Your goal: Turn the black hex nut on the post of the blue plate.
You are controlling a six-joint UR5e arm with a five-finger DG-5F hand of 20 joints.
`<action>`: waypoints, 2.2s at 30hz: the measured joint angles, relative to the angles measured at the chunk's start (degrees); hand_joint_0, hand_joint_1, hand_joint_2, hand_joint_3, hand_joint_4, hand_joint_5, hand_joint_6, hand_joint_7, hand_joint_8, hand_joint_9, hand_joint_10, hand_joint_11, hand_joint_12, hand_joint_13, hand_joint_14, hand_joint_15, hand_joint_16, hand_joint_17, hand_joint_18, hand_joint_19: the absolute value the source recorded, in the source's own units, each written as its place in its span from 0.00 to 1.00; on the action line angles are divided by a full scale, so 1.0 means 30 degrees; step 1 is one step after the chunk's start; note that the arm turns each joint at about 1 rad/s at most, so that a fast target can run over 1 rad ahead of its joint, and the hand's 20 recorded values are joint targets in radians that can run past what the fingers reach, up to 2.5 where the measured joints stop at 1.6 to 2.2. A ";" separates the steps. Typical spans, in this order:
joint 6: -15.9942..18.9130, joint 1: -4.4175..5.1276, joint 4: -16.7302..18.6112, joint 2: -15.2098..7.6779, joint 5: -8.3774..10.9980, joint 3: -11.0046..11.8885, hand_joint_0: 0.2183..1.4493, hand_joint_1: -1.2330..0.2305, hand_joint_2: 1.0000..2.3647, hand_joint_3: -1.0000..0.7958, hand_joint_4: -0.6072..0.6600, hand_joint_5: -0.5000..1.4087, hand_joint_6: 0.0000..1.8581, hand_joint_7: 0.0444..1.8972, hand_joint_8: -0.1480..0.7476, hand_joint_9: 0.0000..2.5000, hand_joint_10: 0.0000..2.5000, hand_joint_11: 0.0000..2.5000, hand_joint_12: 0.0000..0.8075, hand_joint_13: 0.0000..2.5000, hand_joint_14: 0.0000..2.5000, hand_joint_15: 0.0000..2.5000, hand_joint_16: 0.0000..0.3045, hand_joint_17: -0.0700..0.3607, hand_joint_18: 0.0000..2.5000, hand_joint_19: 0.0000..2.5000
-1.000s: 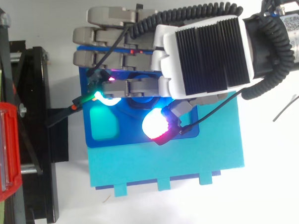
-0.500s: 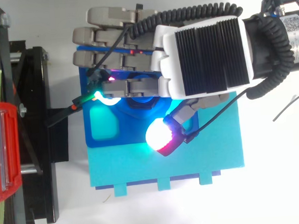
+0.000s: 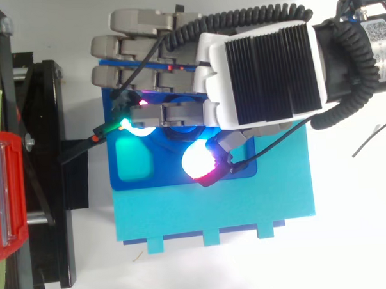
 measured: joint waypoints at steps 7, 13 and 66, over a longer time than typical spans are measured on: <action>0.0000 0.0003 0.0006 0.0002 0.0000 -0.0003 0.25 0.39 0.01 0.36 0.61 0.16 0.27 0.59 0.40 0.09 0.00 0.01 0.42 0.04 0.00 0.01 0.16 0.42 0.00 0.00; -0.0001 0.0003 -0.0018 0.0007 0.0000 -0.0004 0.26 0.39 0.01 0.36 0.62 0.16 0.27 0.59 0.40 0.09 0.00 0.01 0.41 0.04 0.00 0.01 0.16 0.42 0.00 0.00; -0.1879 0.0325 -0.7847 0.4197 0.1103 0.0712 0.17 0.50 0.00 0.28 0.63 0.15 0.27 0.42 0.44 0.07 0.00 0.00 0.48 0.02 0.00 0.01 0.20 0.48 0.00 0.01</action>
